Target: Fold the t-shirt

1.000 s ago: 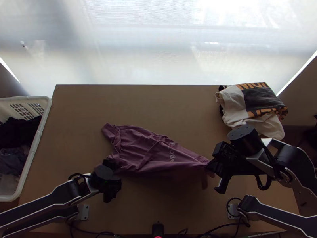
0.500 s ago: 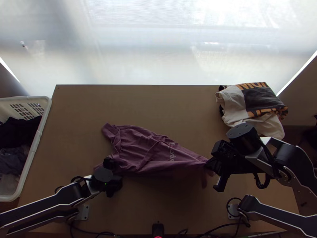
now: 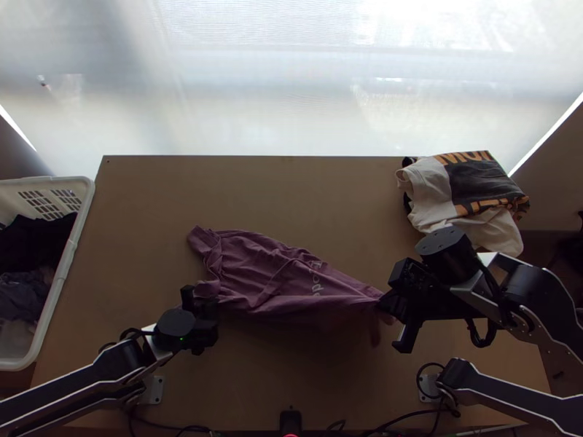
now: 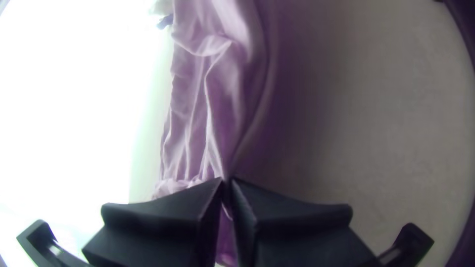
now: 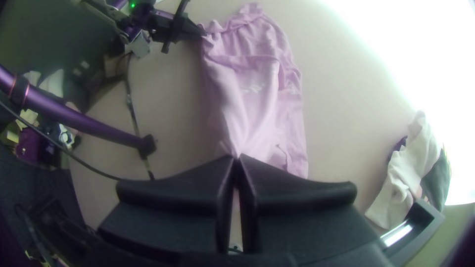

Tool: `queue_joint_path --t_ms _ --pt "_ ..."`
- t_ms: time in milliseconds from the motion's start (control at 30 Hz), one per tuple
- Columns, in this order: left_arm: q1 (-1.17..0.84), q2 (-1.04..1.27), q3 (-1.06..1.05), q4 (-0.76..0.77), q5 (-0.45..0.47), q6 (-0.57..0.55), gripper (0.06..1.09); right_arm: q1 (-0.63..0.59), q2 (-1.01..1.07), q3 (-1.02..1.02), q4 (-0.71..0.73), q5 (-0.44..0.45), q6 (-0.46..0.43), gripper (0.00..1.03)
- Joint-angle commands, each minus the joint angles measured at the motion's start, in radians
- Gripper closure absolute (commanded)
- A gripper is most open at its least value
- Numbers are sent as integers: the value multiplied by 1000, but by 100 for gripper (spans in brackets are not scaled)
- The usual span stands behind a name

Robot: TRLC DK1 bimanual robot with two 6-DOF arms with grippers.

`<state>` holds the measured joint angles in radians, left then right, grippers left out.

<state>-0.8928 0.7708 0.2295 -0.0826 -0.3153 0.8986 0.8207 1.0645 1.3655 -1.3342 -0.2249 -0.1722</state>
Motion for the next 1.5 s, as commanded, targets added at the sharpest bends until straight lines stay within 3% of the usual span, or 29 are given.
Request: queue_joint_path --t_ms 0,200,467,667,800,967,1133,1200,1333,1467 --pt "8 -188 73 -221 4 -3 105 -11 0 -9 0 1 -4 100" --pt "84 -255 330 -658 47 -79 105 -35 8 -23 -2 -1 -1 100" --pt "247 -165 778 -934 67 -141 105 -101 9 21 -20 -45 -6 100" --pt "351 -99 1010 -1016 81 -234 105 -215 23 185 -62 -174 16 100" --pt "407 -74 1111 -1020 79 -294 105 -308 2 239 -57 -185 34 100" --pt "465 -33 1212 -944 81 -409 105 -448 -29 328 -20 -171 214 100" --pt "391 10 1272 -959 139 -595 104 -439 -51 336 -36 -195 249 100" --pt "353 30 1309 -997 145 -642 104 -427 -49 328 -72 -255 273 100" --pt "318 27 1291 -1033 162 -667 104 -428 -55 227 -83 -472 341 100" --pt "275 25 1249 -1039 214 -714 103 -419 -51 205 -63 -511 341 100"
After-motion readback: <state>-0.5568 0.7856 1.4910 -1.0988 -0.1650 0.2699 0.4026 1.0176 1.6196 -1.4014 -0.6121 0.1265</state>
